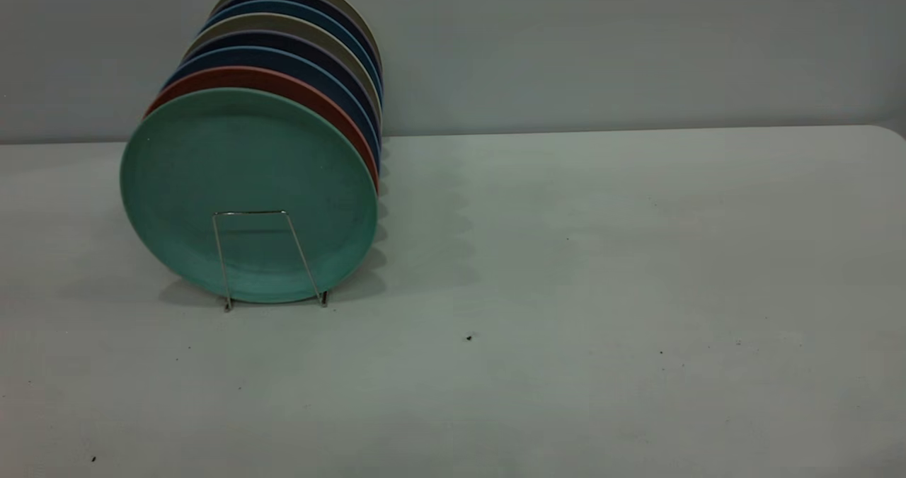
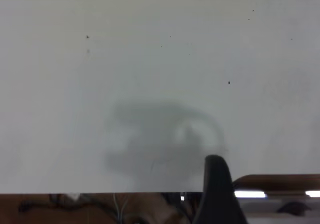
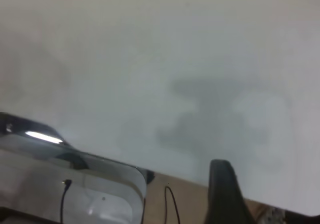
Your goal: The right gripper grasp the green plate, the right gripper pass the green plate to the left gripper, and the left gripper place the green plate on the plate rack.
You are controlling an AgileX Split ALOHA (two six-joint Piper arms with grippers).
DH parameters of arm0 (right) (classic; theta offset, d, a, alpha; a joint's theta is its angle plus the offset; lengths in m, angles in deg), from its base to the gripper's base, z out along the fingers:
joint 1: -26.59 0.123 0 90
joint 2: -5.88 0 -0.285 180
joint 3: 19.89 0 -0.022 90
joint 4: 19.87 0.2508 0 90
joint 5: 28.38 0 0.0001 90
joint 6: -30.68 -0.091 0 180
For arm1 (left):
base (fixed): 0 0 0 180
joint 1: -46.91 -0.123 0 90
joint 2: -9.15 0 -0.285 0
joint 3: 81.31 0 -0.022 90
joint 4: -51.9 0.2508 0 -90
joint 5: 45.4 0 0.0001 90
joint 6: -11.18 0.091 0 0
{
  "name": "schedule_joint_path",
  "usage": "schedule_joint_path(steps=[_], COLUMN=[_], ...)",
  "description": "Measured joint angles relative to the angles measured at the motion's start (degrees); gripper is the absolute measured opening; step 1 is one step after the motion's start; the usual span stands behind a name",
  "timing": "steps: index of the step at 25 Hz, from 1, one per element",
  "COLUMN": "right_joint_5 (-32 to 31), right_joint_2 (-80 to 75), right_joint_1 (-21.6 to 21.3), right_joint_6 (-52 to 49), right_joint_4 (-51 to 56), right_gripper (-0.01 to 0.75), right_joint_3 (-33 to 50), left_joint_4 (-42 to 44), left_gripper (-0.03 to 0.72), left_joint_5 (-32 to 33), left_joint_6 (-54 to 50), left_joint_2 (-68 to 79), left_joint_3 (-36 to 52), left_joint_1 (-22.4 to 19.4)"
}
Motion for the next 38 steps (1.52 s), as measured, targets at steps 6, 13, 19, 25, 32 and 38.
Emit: schedule_joint_path(steps=[6,13,19,25,32,38], right_joint_5=[-0.25,-0.09,4.95,5.91,5.91,5.91], right_joint_2=[14.19,30.07,40.57,46.20,47.14,47.14], right_joint_1=[0.00,0.00,0.00,0.00,0.00,0.00], right_joint_6=[0.00,0.05,0.05,-0.24,-0.24,-0.24], right_joint_4=[0.30,0.23,-1.13,-1.86,-1.91,-1.91], right_gripper=[0.475,0.475,0.475,0.475,0.475,0.475], right_joint_3=[10.39,22.41,30.14,31.16,31.22,31.22], left_joint_4=[0.00,0.00,-0.40,-0.53,-0.53,-0.53], left_gripper=[0.537,0.537,0.536,0.536,0.536,0.536], left_joint_5=[0.33,1.37,1.83,3.73,3.99,4.04], left_joint_6=[0.00,0.00,0.00,0.00,0.00,0.00], left_joint_2=[-16.53,-33.41,-42.93,-46.81,-49.27,-49.35], left_joint_3=[8.70,17.29,19.67,20.81,20.81,20.81], left_joint_1=[0.00,0.00,0.00,0.17,2.43,2.54])
